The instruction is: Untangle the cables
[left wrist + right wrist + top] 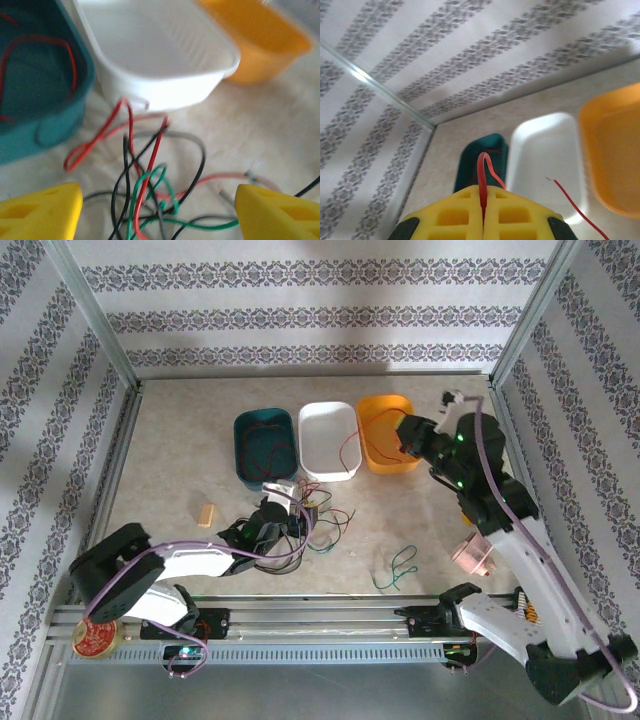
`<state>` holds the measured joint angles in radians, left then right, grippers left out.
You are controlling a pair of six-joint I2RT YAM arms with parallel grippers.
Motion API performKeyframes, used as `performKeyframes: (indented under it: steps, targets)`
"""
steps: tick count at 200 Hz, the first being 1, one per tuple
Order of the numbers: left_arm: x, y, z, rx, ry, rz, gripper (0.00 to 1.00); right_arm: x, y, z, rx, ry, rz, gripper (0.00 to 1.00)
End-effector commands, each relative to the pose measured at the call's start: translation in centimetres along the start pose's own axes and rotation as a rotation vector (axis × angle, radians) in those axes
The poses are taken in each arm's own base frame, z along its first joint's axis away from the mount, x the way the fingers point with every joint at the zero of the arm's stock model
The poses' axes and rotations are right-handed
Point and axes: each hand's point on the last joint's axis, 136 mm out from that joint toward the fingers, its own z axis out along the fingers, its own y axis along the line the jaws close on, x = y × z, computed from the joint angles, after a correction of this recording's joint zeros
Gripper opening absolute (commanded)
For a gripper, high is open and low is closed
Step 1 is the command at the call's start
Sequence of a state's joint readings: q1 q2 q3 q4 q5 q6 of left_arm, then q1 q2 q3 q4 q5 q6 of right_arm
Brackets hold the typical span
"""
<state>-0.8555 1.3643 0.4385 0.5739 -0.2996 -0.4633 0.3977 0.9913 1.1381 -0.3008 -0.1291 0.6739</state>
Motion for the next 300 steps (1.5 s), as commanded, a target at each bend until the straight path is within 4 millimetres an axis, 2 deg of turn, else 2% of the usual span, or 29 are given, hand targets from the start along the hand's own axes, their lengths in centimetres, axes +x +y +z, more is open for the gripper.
performKeyframes:
  steps: [1, 13, 22, 32, 43, 71, 86, 98, 144, 167, 228, 300]
  targets:
    - [-7.5, 0.9, -2.7, -0.089, -0.228, -0.074, 0.84, -1.4, 4.2, 3.0, -0.131, -0.023, -0.025, 0.00]
    - [-9.5, 4.2, -5.3, -0.278, -0.300, -0.133, 0.85, -1.0, 5.9, 5.1, -0.187, -0.001, -0.012, 0.00]
    - [-10.3, 7.7, -8.2, -0.469, -0.353, -0.196, 0.85, -0.5, 7.1, 6.7, -0.224, 0.018, -0.001, 0.00]
    - [-10.5, 10.8, -11.5, -0.639, -0.394, -0.252, 0.85, 0.2, 8.3, 8.4, -0.251, 0.044, 0.003, 0.00]
    - [-10.6, 13.0, -14.6, -0.750, -0.428, -0.269, 0.86, 1.1, 9.6, 10.1, -0.275, 0.071, 0.002, 0.00]
    - [-9.9, 15.7, -19.0, -0.847, -0.444, -0.265, 0.86, 3.1, 12.1, 13.8, -0.318, 0.121, 0.004, 0.00]
    - [-9.1, 16.8, -20.5, -0.862, -0.446, -0.289, 0.86, 4.5, 12.3, 16.3, -0.315, 0.156, 0.011, 0.00]
    - [-8.6, 17.3, -21.2, -0.861, -0.451, -0.311, 0.86, 5.8, 11.6, 18.5, -0.293, 0.187, 0.024, 0.00]
    - [-8.4, 17.5, -21.5, -0.849, -0.452, -0.308, 0.87, 11.4, 7.7, 25.4, -0.209, 0.292, 0.098, 0.00]
    - [-8.7, 17.1, -20.9, -0.841, -0.437, -0.280, 0.87, 14.5, 5.1, 27.6, -0.142, 0.345, 0.126, 0.00]
    - [-9.3, 15.6, -18.9, -0.787, -0.400, -0.205, 0.87, 20.4, 1.9, 29.2, 0.013, 0.451, -0.009, 0.00]
    - [-10.3, 14.4, -17.7, -0.744, -0.399, -0.173, 0.87, 23.9, -1.2, 31.7, 0.149, 0.539, -0.118, 0.00]
